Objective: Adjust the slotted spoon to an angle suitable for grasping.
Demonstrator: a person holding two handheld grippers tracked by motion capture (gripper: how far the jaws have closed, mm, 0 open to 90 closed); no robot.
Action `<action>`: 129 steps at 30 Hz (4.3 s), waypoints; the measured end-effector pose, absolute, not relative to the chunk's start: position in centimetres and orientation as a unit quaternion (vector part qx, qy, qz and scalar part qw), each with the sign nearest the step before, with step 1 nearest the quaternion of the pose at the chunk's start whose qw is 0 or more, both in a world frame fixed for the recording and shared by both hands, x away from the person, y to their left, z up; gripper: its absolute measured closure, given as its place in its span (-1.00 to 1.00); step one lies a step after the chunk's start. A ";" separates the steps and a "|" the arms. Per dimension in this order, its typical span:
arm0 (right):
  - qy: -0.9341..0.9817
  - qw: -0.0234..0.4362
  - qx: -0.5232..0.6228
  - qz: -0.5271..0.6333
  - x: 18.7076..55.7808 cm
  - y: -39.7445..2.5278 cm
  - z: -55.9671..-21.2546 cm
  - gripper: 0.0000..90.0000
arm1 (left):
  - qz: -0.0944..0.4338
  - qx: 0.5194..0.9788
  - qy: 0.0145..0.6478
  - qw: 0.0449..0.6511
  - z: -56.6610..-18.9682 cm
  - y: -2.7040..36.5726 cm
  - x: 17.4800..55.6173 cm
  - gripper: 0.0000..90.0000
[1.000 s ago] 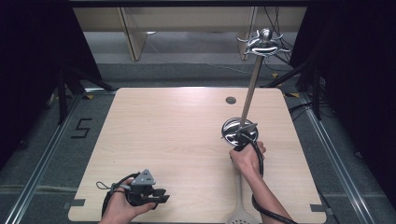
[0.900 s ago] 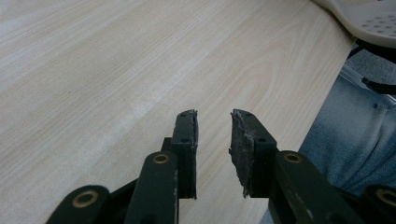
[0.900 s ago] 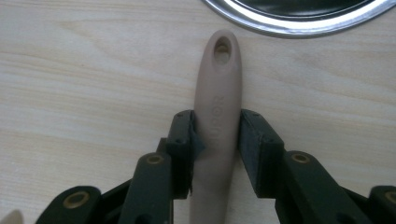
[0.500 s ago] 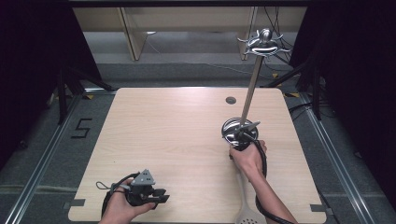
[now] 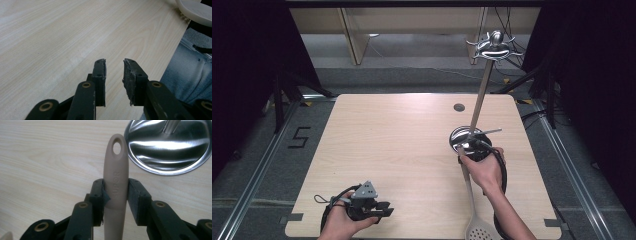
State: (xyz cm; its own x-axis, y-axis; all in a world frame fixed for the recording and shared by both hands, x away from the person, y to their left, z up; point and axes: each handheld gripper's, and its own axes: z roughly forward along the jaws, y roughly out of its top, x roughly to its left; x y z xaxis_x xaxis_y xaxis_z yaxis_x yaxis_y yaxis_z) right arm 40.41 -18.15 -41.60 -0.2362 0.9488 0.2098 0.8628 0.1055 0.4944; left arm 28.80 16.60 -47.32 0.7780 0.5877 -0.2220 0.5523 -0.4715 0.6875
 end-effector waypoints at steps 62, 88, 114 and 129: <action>0.668 0.208 0.454 0.552 31.4 -23.1 -36.5 0.50 | 0.028 0.855 0.326 0.402 -47.2 16.4 28.6 0.54; 0.616 0.329 0.426 0.576 29.9 -23.4 -34.8 0.50 | 0.036 0.857 0.319 0.404 -47.1 16.5 28.7 0.53; 0.589 0.383 0.409 0.582 31.2 -22.7 -31.6 0.50 | 0.032 0.852 0.323 0.411 -47.1 16.7 28.8 0.53; 0.584 0.385 0.421 0.578 30.7 -23.6 -31.0 0.50 | 0.042 0.844 0.322 0.427 -46.7 16.5 29.3 0.54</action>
State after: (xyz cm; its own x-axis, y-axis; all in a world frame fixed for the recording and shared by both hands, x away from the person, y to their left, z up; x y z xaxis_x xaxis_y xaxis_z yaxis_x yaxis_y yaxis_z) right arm 30.67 -23.60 -31.04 -0.3488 0.9364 0.0379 0.0477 -0.0227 0.9986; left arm 29.30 16.46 -46.71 0.7888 0.5795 -0.2047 0.5083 -0.4279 0.7474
